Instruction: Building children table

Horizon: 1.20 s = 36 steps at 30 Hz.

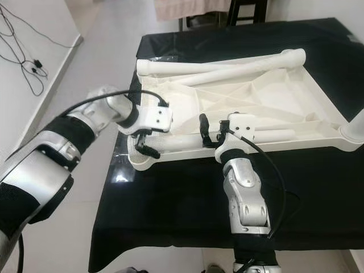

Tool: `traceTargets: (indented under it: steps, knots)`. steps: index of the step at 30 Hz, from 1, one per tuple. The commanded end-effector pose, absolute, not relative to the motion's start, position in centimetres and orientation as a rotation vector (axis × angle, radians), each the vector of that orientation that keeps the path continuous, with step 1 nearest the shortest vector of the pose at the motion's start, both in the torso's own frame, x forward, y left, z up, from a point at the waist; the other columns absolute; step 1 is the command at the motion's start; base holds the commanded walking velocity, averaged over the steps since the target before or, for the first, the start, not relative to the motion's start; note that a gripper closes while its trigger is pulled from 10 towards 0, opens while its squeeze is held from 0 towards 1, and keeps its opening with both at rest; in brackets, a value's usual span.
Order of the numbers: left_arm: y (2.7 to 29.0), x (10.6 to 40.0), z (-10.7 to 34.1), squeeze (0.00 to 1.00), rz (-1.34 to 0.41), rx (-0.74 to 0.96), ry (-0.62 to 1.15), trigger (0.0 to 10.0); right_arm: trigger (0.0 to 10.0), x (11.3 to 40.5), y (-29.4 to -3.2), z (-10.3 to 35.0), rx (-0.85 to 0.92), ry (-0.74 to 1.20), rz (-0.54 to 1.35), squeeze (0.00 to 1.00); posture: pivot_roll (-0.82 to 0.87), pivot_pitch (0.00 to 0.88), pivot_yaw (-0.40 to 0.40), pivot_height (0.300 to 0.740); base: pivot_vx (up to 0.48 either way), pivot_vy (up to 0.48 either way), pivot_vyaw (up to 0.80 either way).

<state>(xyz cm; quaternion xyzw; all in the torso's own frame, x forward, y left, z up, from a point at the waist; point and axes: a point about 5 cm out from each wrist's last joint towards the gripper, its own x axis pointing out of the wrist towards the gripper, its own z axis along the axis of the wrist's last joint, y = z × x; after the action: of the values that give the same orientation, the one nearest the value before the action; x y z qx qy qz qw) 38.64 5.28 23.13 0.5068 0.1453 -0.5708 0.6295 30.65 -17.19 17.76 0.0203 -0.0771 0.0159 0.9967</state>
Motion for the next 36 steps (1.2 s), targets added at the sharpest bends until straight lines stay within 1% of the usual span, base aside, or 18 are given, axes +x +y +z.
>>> traceTargets:
  steps: [1, 3, 4, 12, 18, 33, 36]
  knots:
    - [5.2, 38.8, 23.3, 0.0, -1.294, 1.185, 0.339, 10.0, 10.0, 30.2, -16.8, 17.5, 0.053, -0.134, 0.033, 0.0, -0.06, 0.219, 0.146, 0.74, 0.0, 0.0, 0.0]
    - [4.8, 38.8, 23.7, 0.0, -1.285, 1.193, 0.312, 10.0, 10.0, 30.0, -17.1, 17.4, 0.055, -0.13, 0.018, 0.0, -0.06, 0.219, 0.146, 0.74, 0.0, 0.0, 0.0]
    - [4.6, 38.8, 23.9, 0.0, -1.287, 1.191, 0.299, 0.0, 10.0, 30.0, -17.3, 17.4, 0.057, -0.129, 0.009, 0.0, -0.06, 0.216, 0.146, 0.74, 0.0, 0.0, 0.0]
    - [4.6, 38.8, 24.4, 0.0, -1.296, 1.189, 0.293, 0.0, 10.0, 30.1, -17.5, 17.5, 0.059, -0.128, -0.001, 0.0, -0.05, 0.207, 0.144, 0.74, 0.0, 0.0, 0.0]
    - [5.2, 38.9, 24.4, 0.0, -1.295, 1.197, 0.305, 0.0, 10.0, 30.3, -17.3, 17.7, 0.059, -0.134, 0.005, 0.0, -0.06, 0.183, 0.137, 0.74, 0.0, 0.0, 0.0]
    - [5.8, 39.5, 27.1, 0.0, -1.223, 1.169, 0.219, 0.0, 10.0, 31.0, -18.2, 18.8, 0.04, -0.165, -0.011, 0.0, -0.07, 0.15, 0.124, 0.74, 0.0, 0.0, 0.0]
    - [6.0, 39.7, 28.8, 0.0, -1.179, 1.148, 0.155, 0.0, 10.0, 31.2, -18.2, 19.0, 0.036, -0.172, -0.01, 0.0, -0.07, 0.142, 0.121, 0.74, 0.0, 0.0, 0.0]
